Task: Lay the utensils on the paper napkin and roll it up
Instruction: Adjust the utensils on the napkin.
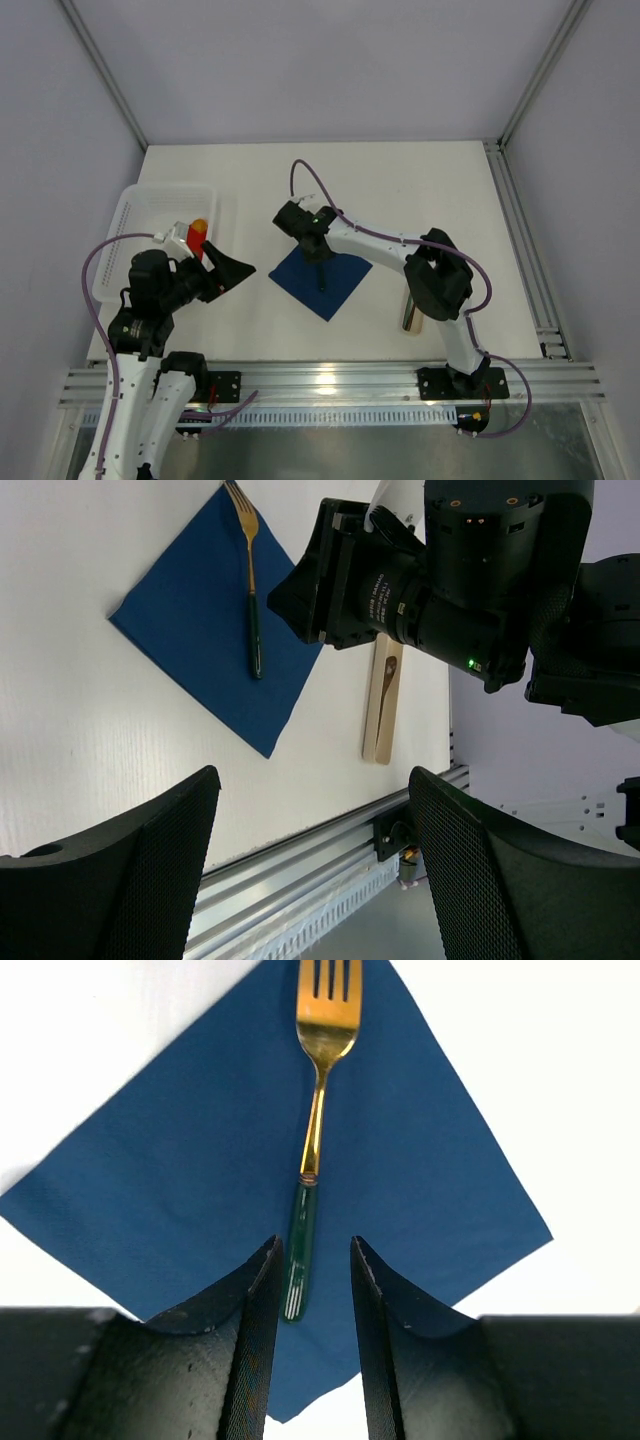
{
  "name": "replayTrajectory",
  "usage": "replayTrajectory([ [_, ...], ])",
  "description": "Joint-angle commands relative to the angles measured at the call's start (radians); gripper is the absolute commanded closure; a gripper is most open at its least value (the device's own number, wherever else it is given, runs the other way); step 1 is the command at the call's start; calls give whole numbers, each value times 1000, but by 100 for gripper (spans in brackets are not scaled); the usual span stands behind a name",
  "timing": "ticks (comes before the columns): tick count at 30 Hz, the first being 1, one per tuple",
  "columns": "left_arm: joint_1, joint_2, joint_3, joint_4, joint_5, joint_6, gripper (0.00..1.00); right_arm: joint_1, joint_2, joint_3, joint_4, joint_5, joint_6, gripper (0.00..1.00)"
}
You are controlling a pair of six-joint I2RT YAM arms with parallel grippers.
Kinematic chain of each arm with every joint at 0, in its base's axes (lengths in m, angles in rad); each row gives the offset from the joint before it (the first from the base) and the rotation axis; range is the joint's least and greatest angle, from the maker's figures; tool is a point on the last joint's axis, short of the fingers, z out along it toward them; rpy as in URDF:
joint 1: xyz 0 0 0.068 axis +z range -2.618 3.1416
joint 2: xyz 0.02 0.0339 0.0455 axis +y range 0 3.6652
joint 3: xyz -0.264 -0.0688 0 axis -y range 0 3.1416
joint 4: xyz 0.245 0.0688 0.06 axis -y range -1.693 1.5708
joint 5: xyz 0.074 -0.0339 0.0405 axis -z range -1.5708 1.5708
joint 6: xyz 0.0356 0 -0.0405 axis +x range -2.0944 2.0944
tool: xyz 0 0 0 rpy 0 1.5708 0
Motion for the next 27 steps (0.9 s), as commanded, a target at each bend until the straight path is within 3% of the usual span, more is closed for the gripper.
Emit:
replayTrajectory([
  [1,-3,-10,2,-6,36,10,22,21,-1,31,-46,81,51,63],
  [27,-3,-38,31,-65,50,35,21,39,109,74,-46,81,116,72],
])
